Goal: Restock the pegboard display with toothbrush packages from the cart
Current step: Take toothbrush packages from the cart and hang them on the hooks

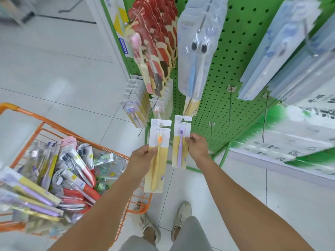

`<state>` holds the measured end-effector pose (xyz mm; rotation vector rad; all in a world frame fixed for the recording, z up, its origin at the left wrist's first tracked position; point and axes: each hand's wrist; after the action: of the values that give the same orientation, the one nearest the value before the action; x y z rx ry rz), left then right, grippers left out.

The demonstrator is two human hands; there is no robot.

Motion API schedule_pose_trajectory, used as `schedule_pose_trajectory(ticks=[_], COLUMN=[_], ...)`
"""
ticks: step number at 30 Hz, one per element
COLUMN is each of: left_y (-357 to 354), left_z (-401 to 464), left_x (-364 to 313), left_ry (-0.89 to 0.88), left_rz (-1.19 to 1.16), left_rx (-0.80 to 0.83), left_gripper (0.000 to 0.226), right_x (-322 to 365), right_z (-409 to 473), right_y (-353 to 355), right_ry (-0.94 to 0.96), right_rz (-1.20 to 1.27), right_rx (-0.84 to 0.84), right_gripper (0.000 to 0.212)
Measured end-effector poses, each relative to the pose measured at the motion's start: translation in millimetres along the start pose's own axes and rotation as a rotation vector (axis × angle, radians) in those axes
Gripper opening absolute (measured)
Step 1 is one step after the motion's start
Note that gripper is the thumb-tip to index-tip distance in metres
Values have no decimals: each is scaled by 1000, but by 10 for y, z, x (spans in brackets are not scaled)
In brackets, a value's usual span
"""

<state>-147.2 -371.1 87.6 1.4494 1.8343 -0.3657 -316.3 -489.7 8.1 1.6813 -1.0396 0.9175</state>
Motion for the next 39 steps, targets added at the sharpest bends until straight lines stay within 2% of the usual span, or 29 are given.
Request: schedule_pose_trajectory(ticks=[7,12,14,17,19,21,23,25,26,28,31,32,36,39], left_y=[-86,-115,-132,-178,-217,-250,-260,-258,-256,-252,-255,-245,-127,-10], left_z=[99,231,282,325,331,324,317,332,339,320,319,316,334,349], left_x=[-129,-169,-176,-191,-205,-222,-262,-285,-293,-308,-304,-318,-311,-221], left_ry=[29,0,3,5,-9,-8,0,-9,-21,-39,-44,-32,26,68], left_rz=[-51,-22,-31,-7,1,-28,-57,-55,-32,39,124,141,145,101], left_rx=[3,-39,-16,14,16,28,35,40,53,76,39,24,23,9], left_gripper=[21,12,12,13,15,17,16,16,16,18,7,10,17,17], right_x=[52,284,364,411,435,487,545,582,571,544,513,485,233,-116], right_z=[249,713,802,820,688,368,-59,-403,-496,-554,-491,-453,-230,-6], right_y=[-117,-79,-11,86,133,133,114,79,50,-19,-69,-76,-96,-137], right_ry=[-55,-117,-128,-184,-236,-238,-180,-63,-23,-4,-19,-28,-34,13], right_rz=[-32,26,49,60,33,143,372,436,417,381,317,289,168,119], right_rx=[-54,-142,-183,-214,-227,-175,4,186,187,87,21,20,2,-7], right_gripper=[35,26,34,34,54,59,37,21,17,13,15,16,24,44])
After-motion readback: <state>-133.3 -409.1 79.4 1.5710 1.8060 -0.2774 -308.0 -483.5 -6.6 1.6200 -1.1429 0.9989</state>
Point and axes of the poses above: each hand's wrist, its own z-axis towards the middle knuckle, its own y-axis out of the back of the hand, x = y × z, and after that the axes turned 9 degrees about y, right-handed
